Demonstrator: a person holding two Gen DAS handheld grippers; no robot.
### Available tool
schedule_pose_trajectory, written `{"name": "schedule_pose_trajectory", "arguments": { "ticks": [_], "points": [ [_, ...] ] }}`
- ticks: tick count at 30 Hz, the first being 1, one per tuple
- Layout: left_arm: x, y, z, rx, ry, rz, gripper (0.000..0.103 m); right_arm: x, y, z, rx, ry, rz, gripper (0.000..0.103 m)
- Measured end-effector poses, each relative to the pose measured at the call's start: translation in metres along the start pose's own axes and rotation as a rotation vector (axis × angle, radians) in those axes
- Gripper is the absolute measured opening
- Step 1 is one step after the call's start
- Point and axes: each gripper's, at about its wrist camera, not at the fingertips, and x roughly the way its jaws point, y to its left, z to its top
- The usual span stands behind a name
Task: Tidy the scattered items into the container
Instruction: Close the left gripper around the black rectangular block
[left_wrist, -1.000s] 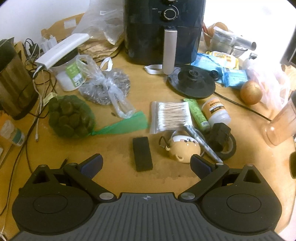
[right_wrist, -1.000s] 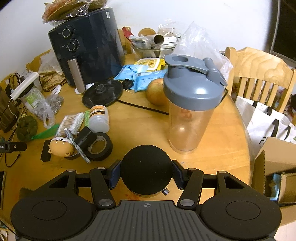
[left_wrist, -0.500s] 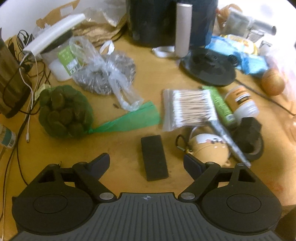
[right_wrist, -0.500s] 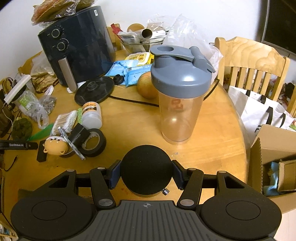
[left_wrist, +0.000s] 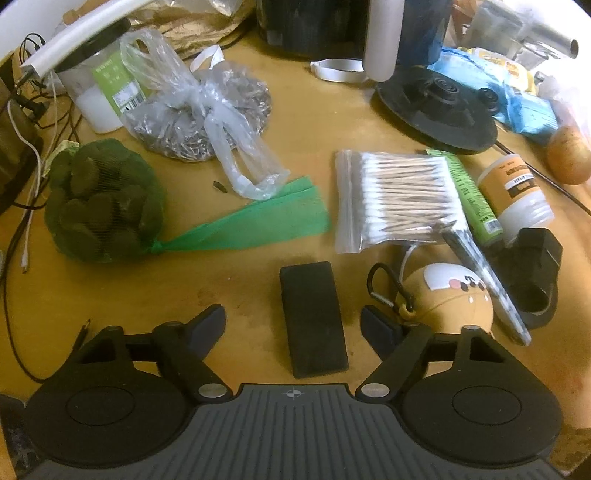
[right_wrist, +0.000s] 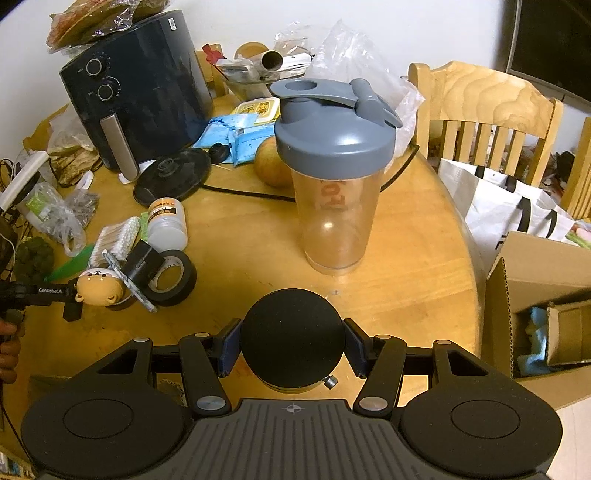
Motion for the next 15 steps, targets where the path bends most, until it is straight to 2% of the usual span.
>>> {"name": "schedule_pose_trajectory", "arguments": {
  "ticks": [6, 9, 10, 15],
  "points": [
    [0.003, 0.003, 0.002, -0.020, -0.003, -0.020, 0.063, 0.000, -0.001, -0.001, 0.003, 0.001, 0.001, 0.060],
    [0.000, 0.003, 0.001, -0.011, -0.029, -0.006, 0.036, 0.000, -0.002, -0.001, 0.005, 0.003, 0.003, 0.060],
    [-0.001, 0.005, 0.001, -0.015, -0.029, -0.004, 0.032, 0.000, -0.002, -0.001, 0.004, 0.003, 0.004, 0.060],
    [-0.004, 0.011, 0.001, -0.044, -0.008, -0.010, 0.032, 0.002, 0.002, 0.001, -0.003, 0.004, 0.016, 0.060]
  ]
}}
